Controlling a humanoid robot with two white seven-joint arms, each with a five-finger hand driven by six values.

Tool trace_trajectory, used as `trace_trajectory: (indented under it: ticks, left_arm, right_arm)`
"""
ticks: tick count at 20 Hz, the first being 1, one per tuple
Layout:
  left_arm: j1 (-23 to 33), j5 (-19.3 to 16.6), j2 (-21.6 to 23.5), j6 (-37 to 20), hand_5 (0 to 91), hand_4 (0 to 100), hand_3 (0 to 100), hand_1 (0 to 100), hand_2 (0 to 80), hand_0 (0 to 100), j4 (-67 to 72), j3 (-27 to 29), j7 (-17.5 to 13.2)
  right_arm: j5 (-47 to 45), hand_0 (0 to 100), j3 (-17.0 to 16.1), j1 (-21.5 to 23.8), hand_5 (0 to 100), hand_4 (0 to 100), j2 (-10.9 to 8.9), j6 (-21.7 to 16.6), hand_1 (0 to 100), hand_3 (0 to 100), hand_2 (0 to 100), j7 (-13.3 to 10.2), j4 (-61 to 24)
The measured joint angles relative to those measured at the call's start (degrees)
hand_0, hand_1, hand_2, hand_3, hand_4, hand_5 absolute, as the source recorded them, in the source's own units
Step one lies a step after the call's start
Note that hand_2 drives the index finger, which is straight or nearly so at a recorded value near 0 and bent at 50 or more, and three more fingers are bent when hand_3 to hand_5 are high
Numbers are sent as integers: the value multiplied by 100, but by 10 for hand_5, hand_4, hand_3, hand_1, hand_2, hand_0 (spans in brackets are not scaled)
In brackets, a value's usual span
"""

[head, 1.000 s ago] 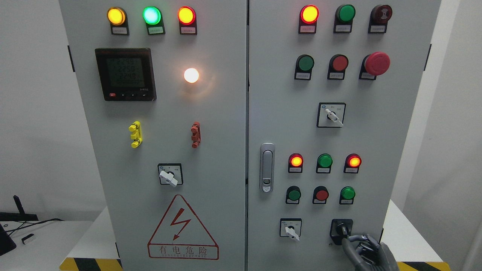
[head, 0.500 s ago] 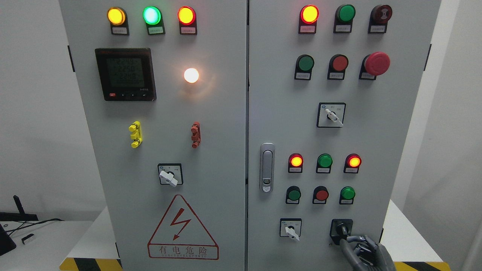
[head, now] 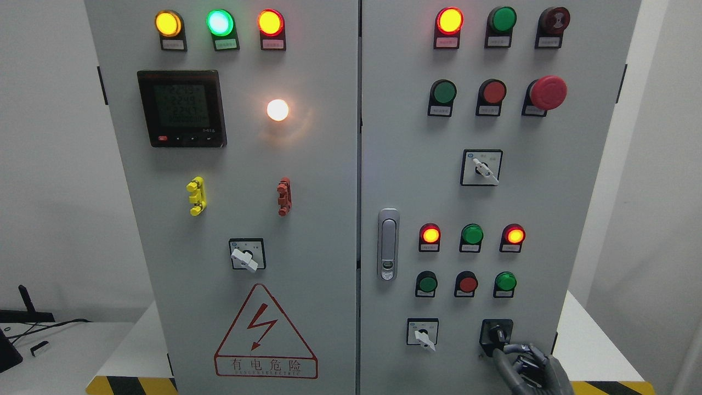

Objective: Trip black knob to open circuit
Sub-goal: 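Grip the black rotary knob with the right hand's fingers, then twist the black knob with the right hand to switch it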

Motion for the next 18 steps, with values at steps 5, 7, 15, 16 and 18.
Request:
trace_trajectory:
  ticks: [5, 7, 15, 16, 18]
  left_arm:
    - [0, 0, 0, 0, 0, 0, 0, 389, 0, 120, 0, 0, 0]
    - [0, 0, -1, 0, 0, 0, 0, 389, 0, 120, 0, 0, 0]
    - [0, 0, -1, 0, 0, 0, 0, 389, 0, 120, 0, 0, 0]
    - [0, 0, -2, 0, 0, 0, 0, 389, 0, 120, 0, 0, 0]
    - [0, 0, -2, 0, 0, 0, 0, 389, 0, 120, 0, 0, 0]
  right_arm:
    - [-3, 328, 86, -11, 778, 781, 4, 0, 644, 877, 483, -5, -2]
    - [-3, 328, 115, -13, 777, 781, 7, 0, 644, 877, 482, -7, -5]
    - [-7, 329, 187, -23, 776, 780, 57, 0, 647, 877, 479, -31, -11]
    - [-7, 329, 193, -24, 776, 780, 61, 0, 647, 877, 479, -33, -11]
    - [-8, 329, 203, -25, 776, 780, 69, 0, 648, 877, 478, -35, -11]
